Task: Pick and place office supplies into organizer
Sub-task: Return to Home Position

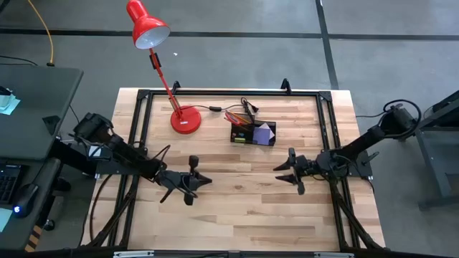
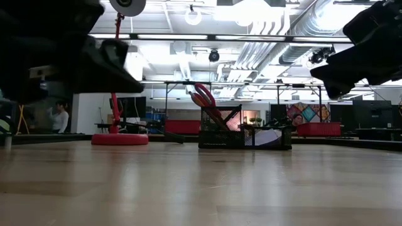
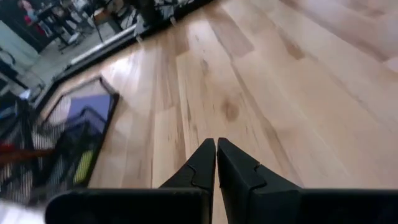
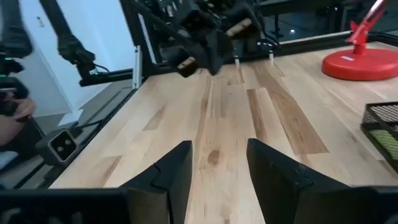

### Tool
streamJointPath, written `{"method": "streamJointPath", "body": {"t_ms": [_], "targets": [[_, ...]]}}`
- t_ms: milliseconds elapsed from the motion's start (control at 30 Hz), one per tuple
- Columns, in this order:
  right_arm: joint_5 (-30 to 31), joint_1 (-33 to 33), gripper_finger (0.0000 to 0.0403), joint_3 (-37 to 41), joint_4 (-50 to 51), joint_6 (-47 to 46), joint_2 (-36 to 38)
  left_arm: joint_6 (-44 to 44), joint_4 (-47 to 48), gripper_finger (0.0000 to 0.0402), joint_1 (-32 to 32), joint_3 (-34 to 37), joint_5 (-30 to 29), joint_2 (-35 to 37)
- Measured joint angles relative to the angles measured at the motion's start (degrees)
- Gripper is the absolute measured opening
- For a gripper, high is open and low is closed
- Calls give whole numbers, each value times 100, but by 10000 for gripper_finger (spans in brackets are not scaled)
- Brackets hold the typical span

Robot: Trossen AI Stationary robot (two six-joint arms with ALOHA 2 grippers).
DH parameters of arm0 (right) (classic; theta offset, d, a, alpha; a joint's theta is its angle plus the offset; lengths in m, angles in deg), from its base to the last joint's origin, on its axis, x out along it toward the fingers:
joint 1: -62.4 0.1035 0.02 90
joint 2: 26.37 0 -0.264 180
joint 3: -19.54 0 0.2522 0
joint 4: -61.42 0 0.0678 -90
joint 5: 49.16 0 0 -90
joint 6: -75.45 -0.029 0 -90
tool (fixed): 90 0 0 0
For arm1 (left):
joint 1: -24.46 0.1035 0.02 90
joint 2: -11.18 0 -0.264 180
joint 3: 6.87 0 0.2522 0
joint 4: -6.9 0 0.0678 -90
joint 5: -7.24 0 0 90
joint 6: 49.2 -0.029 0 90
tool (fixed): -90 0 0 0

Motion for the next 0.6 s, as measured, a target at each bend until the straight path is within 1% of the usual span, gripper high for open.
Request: {"method": "streamJointPath", "body": {"t_ms": [67,167,267,400,500,600], "targets": [[5,52,147,0,-1,24,20,140,-270,9,-4,264,-40,44],[2,121,145,0,23,104,124,103,-971,8,-78,633,30,53],[4,197,146,0,228,196,440,11,-1457,9,-210,994,-1,180],[62,298,150,0,848,337,1132,-56,-1586,10,-434,1384,-19,480],[373,289,152,0,1642,201,1724,-54,-1632,10,-510,1655,-161,845],[616,294,150,0,2354,85,2213,-141,-1635,10,-431,1916,-224,1270]]}}
